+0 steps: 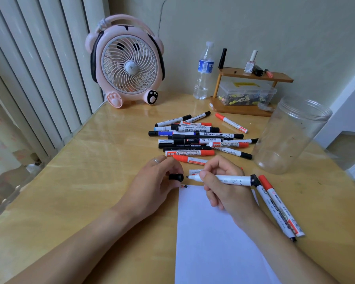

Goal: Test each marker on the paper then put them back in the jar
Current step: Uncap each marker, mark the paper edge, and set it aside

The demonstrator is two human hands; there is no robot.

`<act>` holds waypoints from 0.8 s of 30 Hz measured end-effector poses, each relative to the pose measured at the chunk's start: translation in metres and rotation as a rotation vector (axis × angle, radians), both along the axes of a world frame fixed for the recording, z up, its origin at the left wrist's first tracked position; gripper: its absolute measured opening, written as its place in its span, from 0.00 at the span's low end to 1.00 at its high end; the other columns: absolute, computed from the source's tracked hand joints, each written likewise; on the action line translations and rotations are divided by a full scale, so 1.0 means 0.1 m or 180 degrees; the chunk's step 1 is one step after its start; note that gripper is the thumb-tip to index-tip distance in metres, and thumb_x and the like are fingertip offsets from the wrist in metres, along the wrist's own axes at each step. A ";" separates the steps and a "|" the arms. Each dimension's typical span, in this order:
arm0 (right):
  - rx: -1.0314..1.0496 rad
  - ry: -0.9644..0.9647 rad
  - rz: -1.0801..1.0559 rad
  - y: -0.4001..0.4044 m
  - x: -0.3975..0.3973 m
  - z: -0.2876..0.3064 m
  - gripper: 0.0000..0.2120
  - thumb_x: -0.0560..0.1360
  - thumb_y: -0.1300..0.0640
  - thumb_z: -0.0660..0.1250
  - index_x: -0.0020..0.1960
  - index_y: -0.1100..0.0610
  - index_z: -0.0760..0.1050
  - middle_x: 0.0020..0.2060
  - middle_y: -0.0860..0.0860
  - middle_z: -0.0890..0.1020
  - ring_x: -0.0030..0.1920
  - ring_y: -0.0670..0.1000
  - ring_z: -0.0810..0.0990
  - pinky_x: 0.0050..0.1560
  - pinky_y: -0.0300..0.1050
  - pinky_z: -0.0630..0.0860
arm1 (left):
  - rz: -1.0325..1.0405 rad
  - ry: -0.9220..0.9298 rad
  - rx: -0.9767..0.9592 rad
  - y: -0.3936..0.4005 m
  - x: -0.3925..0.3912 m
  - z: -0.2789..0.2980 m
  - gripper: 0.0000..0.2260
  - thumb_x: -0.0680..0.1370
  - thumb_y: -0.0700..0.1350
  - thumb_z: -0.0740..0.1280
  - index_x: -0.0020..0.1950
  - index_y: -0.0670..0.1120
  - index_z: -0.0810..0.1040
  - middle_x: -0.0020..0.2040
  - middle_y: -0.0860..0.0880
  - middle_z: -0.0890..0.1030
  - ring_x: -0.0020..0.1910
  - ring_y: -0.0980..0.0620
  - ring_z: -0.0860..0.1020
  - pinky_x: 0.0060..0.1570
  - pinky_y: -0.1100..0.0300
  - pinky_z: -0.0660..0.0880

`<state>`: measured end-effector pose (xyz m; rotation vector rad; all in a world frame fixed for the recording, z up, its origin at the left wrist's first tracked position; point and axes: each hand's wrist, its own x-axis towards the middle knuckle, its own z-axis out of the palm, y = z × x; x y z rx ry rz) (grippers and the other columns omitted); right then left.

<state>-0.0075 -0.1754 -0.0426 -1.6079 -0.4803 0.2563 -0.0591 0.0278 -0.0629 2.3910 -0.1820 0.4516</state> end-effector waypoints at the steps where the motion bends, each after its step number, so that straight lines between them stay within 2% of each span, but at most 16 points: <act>1: 0.0005 0.0001 0.0013 0.00 0.00 0.00 0.08 0.75 0.56 0.69 0.44 0.59 0.72 0.31 0.60 0.72 0.22 0.51 0.69 0.24 0.36 0.61 | 0.0001 -0.0006 -0.0007 0.00 0.00 0.00 0.14 0.76 0.39 0.74 0.50 0.57 0.76 0.47 0.62 0.75 0.49 0.57 0.75 0.45 0.70 0.68; 6: -0.0100 -0.0044 0.0220 -0.01 0.00 -0.03 0.07 0.77 0.59 0.71 0.45 0.58 0.73 0.28 0.58 0.74 0.22 0.50 0.71 0.23 0.38 0.64 | -0.0218 -0.0144 -0.0073 -0.02 -0.02 0.03 0.12 0.77 0.38 0.74 0.52 0.54 0.77 0.48 0.62 0.75 0.52 0.57 0.74 0.48 0.69 0.69; 10: -0.0088 -0.0041 0.0459 0.01 -0.02 0.01 0.05 0.77 0.62 0.74 0.47 0.58 0.78 0.30 0.60 0.79 0.27 0.51 0.76 0.29 0.42 0.72 | -0.0422 -0.0266 0.0022 -0.02 -0.02 0.03 0.12 0.77 0.37 0.72 0.53 0.53 0.76 0.49 0.60 0.74 0.52 0.55 0.74 0.49 0.63 0.71; 12: 0.0086 0.0097 0.0561 -0.01 -0.03 0.04 0.08 0.77 0.54 0.74 0.50 0.59 0.80 0.37 0.61 0.84 0.33 0.56 0.82 0.35 0.46 0.77 | -0.0367 -0.0359 -0.0053 0.00 -0.02 0.04 0.10 0.78 0.38 0.72 0.53 0.52 0.77 0.48 0.59 0.74 0.51 0.55 0.73 0.49 0.64 0.70; 14: 0.0318 0.0381 0.0587 -0.03 -0.03 0.06 0.19 0.79 0.44 0.67 0.55 0.60 0.82 0.47 0.61 0.86 0.39 0.63 0.85 0.39 0.49 0.80 | -0.0329 -0.0448 -0.0103 0.01 -0.02 0.05 0.08 0.80 0.39 0.71 0.53 0.51 0.77 0.49 0.58 0.75 0.51 0.54 0.74 0.50 0.64 0.70; 15: 0.0411 0.0500 0.0486 -0.04 -0.02 0.06 0.23 0.79 0.40 0.62 0.56 0.60 0.82 0.47 0.62 0.86 0.39 0.64 0.84 0.39 0.49 0.79 | -0.0329 -0.0467 -0.0139 0.01 -0.02 0.06 0.07 0.80 0.40 0.71 0.54 0.51 0.77 0.49 0.58 0.76 0.52 0.53 0.75 0.51 0.62 0.71; 17: 0.0459 0.0471 0.0108 -0.06 0.02 0.06 0.25 0.79 0.39 0.60 0.54 0.60 0.83 0.38 0.62 0.82 0.34 0.61 0.81 0.34 0.46 0.75 | -0.0365 -0.0492 -0.0231 0.00 -0.03 0.08 0.06 0.81 0.40 0.69 0.54 0.50 0.75 0.49 0.57 0.77 0.51 0.52 0.75 0.50 0.58 0.72; 19: 0.0434 0.0338 -0.0189 -0.11 0.06 0.08 0.20 0.77 0.42 0.64 0.49 0.60 0.81 0.30 0.59 0.75 0.29 0.56 0.76 0.29 0.41 0.69 | -0.0407 -0.0488 -0.0297 0.00 -0.04 0.09 0.05 0.82 0.40 0.68 0.54 0.49 0.75 0.47 0.57 0.78 0.49 0.52 0.76 0.50 0.55 0.73; 24: 0.0411 0.0361 -0.0101 -0.15 0.04 0.07 0.12 0.76 0.50 0.69 0.43 0.59 0.80 0.28 0.58 0.75 0.27 0.55 0.75 0.27 0.39 0.69 | -0.0518 -0.0421 -0.0249 -0.01 -0.04 0.07 0.07 0.81 0.39 0.69 0.53 0.50 0.75 0.46 0.57 0.78 0.47 0.52 0.75 0.50 0.54 0.73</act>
